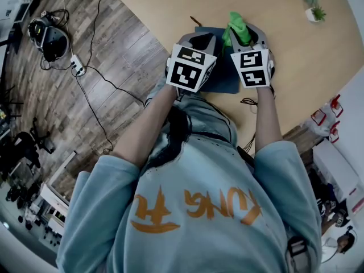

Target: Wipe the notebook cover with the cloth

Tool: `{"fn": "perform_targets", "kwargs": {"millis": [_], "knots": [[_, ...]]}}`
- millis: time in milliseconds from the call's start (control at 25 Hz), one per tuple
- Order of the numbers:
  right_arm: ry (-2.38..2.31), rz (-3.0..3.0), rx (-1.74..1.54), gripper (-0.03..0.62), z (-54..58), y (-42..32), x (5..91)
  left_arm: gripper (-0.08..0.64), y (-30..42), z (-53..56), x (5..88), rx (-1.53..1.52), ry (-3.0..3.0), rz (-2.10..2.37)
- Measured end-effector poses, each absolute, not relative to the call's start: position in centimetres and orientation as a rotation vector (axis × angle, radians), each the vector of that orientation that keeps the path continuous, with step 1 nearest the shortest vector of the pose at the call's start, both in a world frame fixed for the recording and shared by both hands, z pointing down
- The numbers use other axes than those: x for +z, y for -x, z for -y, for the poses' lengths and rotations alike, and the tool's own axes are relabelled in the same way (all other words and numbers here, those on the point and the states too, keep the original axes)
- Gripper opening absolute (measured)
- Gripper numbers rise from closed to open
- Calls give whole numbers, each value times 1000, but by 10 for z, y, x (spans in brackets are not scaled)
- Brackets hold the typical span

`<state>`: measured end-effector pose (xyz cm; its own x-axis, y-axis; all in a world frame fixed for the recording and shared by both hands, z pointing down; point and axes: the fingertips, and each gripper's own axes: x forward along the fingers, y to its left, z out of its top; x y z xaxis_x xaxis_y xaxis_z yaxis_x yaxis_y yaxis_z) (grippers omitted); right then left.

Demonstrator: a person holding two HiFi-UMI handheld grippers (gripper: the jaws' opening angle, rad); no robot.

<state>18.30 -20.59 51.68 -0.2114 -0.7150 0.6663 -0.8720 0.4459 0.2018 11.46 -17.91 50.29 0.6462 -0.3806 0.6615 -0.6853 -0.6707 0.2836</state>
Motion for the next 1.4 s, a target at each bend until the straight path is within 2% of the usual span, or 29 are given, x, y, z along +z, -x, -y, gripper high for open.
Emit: {"fn": "perform_targets", "kwargs": {"millis": [1400], "knots": [[-1278,1913,432,138,95,-161,502,18,-105,113,472,720,-2424,709]]}}
